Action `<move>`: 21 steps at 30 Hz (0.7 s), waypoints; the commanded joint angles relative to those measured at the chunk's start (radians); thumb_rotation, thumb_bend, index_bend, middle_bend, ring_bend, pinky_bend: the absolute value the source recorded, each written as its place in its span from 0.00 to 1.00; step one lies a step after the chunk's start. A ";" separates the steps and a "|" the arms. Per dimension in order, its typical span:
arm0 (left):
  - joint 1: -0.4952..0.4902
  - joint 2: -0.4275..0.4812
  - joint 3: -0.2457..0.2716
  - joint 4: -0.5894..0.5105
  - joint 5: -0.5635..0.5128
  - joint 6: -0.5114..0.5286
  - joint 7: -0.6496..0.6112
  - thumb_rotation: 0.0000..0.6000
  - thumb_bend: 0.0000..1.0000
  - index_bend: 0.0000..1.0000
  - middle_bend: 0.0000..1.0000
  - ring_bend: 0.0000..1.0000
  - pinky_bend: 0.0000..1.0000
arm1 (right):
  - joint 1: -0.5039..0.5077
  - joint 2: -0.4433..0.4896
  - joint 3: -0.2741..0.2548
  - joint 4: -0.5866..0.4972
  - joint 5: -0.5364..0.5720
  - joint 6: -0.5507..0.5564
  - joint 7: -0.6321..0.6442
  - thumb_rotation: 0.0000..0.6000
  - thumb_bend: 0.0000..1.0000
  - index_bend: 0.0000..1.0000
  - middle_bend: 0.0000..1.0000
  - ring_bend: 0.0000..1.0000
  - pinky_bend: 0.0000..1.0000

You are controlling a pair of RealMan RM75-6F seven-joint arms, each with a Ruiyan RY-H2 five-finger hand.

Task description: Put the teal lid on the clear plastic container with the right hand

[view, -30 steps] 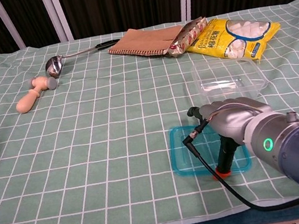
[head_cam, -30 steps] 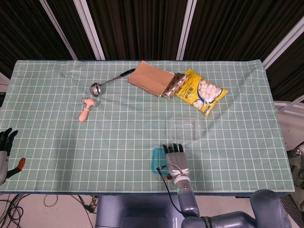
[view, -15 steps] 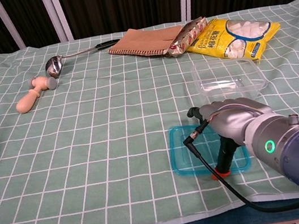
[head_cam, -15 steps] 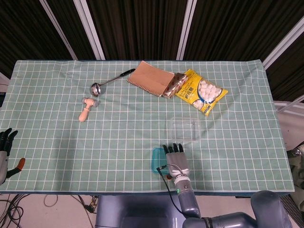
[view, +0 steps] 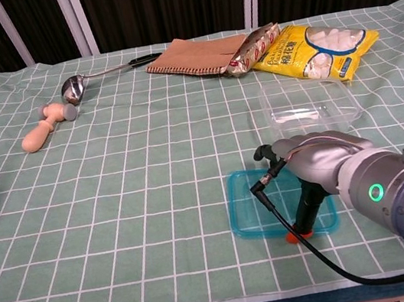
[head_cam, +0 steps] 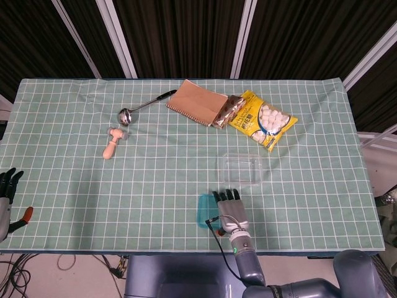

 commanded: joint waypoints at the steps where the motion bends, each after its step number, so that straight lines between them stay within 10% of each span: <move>1: 0.000 0.000 0.000 0.000 -0.001 0.000 -0.001 1.00 0.33 0.08 0.00 0.00 0.00 | -0.002 0.000 -0.002 0.001 -0.003 -0.002 0.004 1.00 0.28 0.11 0.46 0.09 0.00; 21: 0.000 -0.001 -0.001 0.000 -0.002 0.001 0.001 1.00 0.33 0.08 0.00 0.00 0.00 | -0.026 0.053 -0.019 -0.065 -0.076 0.003 0.040 1.00 0.28 0.12 0.47 0.09 0.00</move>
